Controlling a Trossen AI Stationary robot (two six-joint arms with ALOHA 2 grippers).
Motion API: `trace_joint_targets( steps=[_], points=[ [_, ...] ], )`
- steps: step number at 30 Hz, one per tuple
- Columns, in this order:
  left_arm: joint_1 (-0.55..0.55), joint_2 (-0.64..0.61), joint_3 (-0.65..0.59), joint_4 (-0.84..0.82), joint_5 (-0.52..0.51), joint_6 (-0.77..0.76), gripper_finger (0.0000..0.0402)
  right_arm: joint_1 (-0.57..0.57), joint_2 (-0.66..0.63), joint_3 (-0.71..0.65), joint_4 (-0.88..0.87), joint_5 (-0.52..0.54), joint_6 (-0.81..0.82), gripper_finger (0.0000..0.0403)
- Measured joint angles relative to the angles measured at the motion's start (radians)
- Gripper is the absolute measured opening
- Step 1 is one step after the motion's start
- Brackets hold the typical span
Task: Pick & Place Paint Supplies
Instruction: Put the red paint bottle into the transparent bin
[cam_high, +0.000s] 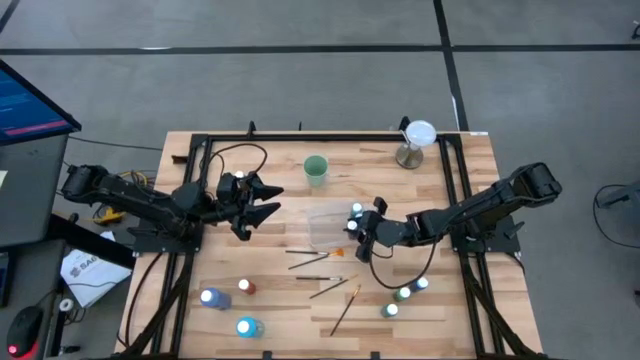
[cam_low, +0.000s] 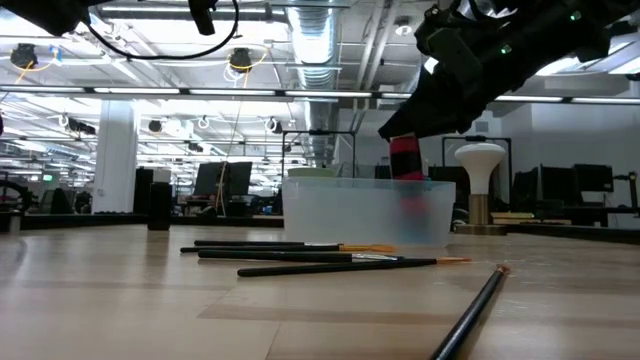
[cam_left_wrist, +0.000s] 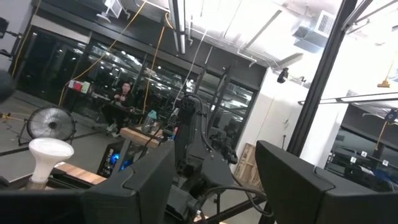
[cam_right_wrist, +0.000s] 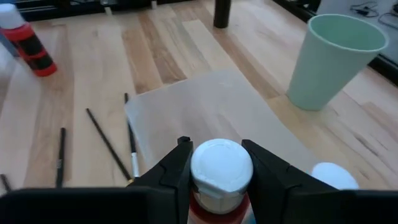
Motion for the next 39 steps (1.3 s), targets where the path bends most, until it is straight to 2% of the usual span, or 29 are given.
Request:
trace_joint_targets(
  steps=[11,39],
  points=[
    [0.0,0.0,0.0,0.0,-0.007,0.0,0.0218,-0.007,0.0,-0.049,0.077,0.006,0.005,0.0112],
    [0.0,0.0,0.0,0.0,-0.032,0.0,0.0218,-0.005,0.001,-0.06,0.043,0.003,-0.002,0.0119]
  ],
)
